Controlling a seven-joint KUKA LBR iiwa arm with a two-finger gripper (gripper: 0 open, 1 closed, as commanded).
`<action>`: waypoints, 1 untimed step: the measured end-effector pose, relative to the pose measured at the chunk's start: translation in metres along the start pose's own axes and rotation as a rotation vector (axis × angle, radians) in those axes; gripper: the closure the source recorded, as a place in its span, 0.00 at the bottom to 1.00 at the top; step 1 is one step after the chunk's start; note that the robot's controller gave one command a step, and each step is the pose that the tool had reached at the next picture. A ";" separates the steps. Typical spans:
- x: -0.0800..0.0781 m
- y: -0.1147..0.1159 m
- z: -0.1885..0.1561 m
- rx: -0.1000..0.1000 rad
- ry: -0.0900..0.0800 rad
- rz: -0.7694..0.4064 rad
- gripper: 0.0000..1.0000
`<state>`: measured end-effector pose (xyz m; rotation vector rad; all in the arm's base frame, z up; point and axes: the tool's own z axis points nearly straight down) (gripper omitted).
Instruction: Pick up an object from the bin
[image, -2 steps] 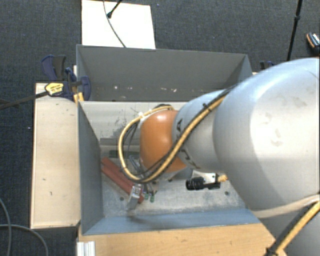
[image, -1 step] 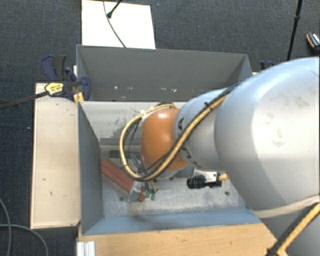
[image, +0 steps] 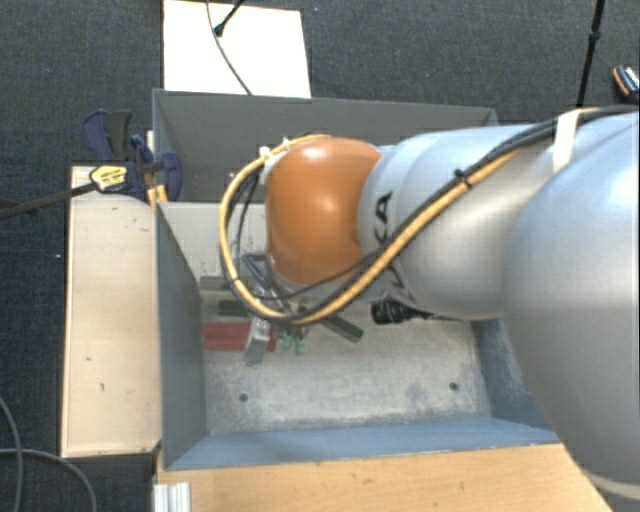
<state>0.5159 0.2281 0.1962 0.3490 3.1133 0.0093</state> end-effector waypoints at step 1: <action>-0.030 -0.030 -0.111 0.002 0.000 -0.280 1.00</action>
Offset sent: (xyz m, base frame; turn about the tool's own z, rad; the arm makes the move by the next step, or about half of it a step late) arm 0.0199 -0.0356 0.1074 -0.2814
